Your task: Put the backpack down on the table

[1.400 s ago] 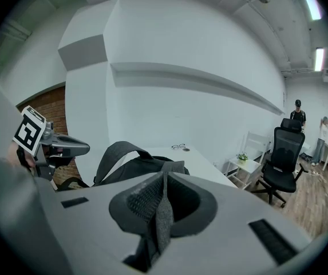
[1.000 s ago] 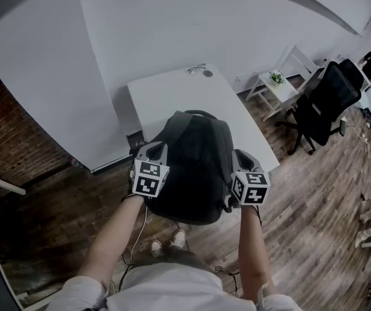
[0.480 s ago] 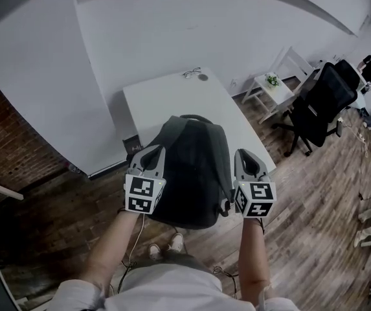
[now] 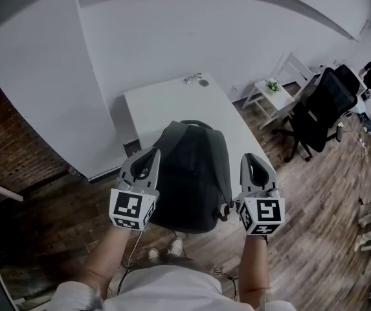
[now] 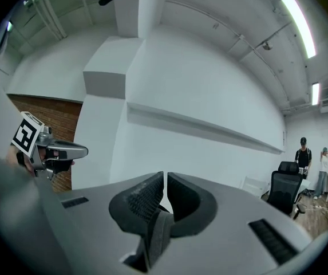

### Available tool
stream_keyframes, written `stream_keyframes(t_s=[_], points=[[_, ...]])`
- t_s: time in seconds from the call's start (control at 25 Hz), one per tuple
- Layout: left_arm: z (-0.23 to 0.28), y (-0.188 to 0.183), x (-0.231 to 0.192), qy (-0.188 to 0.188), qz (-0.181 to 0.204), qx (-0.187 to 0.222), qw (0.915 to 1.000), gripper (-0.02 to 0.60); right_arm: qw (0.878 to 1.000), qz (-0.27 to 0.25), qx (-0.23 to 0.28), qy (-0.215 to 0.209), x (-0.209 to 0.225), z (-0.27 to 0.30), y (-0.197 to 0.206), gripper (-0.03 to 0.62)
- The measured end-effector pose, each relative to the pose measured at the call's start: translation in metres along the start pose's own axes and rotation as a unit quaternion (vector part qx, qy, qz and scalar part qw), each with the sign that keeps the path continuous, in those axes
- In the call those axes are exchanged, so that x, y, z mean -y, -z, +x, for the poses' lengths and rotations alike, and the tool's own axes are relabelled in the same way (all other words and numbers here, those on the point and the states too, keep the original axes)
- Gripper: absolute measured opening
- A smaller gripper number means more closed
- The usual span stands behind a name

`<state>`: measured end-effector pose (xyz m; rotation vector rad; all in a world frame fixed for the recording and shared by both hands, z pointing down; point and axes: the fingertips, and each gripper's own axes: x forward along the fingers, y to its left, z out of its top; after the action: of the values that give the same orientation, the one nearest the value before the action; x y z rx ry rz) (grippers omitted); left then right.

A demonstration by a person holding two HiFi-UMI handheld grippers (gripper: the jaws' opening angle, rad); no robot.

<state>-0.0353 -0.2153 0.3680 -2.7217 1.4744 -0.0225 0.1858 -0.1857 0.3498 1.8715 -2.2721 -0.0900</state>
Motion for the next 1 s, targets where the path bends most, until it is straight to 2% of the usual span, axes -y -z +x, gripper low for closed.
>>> stream_keyframes(t_s=[0.28,0.52,0.64,1.0], points=[[-0.039,-0.040,0.007,-0.011,0.008,0.042,0.9990,0.017,1.000,-0.017,0.026,0.005,0.000,-0.029,-0.022,0.051],[-0.073,-0.058,0.003,-0.025,0.003,0.067,0.9974,0.017,0.998,-0.011,0.055,0.008,0.000,-0.058,-0.035,0.051],[-0.084,-0.059,0.001,-0.038,0.020,0.069,0.9967,0.017,0.998,-0.004,0.058,0.017,0.003,-0.069,-0.035,0.051],[-0.097,-0.052,0.003,-0.041,0.015,0.065,0.9969,0.017,0.997,-0.007,0.070,0.022,0.001,-0.081,-0.038,0.046]])
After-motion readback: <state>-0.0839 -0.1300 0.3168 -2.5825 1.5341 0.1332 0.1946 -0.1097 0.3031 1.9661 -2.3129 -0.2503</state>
